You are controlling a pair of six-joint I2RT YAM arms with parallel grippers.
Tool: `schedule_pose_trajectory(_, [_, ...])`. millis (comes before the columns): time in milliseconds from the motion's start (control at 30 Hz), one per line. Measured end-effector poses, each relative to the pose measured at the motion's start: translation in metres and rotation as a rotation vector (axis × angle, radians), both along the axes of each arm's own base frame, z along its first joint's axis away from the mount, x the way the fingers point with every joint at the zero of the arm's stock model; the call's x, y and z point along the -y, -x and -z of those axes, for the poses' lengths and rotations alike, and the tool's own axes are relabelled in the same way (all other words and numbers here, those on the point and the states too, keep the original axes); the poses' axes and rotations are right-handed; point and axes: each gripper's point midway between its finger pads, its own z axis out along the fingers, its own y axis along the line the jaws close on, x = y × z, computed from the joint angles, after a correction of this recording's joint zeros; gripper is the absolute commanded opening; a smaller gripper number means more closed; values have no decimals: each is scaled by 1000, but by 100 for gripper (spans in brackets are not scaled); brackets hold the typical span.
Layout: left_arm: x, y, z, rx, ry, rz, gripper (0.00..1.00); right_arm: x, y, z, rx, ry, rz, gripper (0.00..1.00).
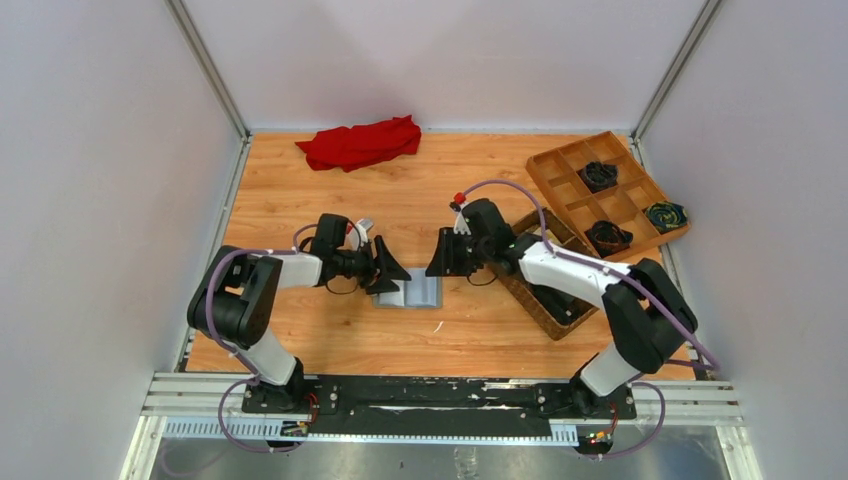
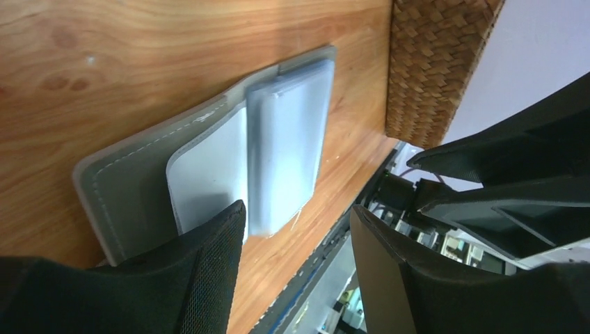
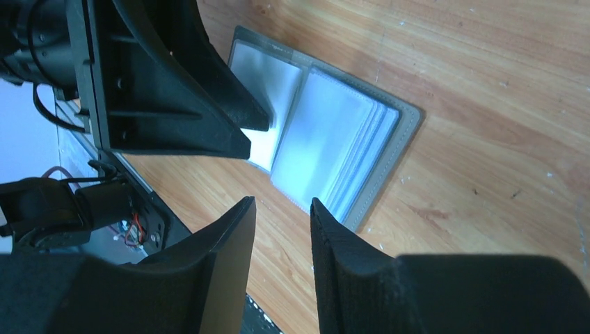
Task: Take the credit cards out of the card holder
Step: Remove the credit card from the card holder.
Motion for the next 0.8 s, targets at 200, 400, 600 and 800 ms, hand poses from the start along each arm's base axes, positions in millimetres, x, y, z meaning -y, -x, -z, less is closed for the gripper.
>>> schedule_pose_trajectory(200, [-7, 0, 11, 1, -43, -25, 59, -12, -6, 16, -39, -27, 11, 39])
schedule_pose_trajectory(400, [-12, -1, 17, 3, -61, -39, 59, -15, -6, 43, -97, -10, 20, 39])
schedule_pose_trajectory(600, [-13, 0, 18, 1, -63, -41, 59, -17, -4, 54, -123, -15, 17, 39])
schedule_pose_trajectory(800, [-13, 1, 18, 1, -63, -40, 59, -23, -3, 59, -138, -36, 3, 38])
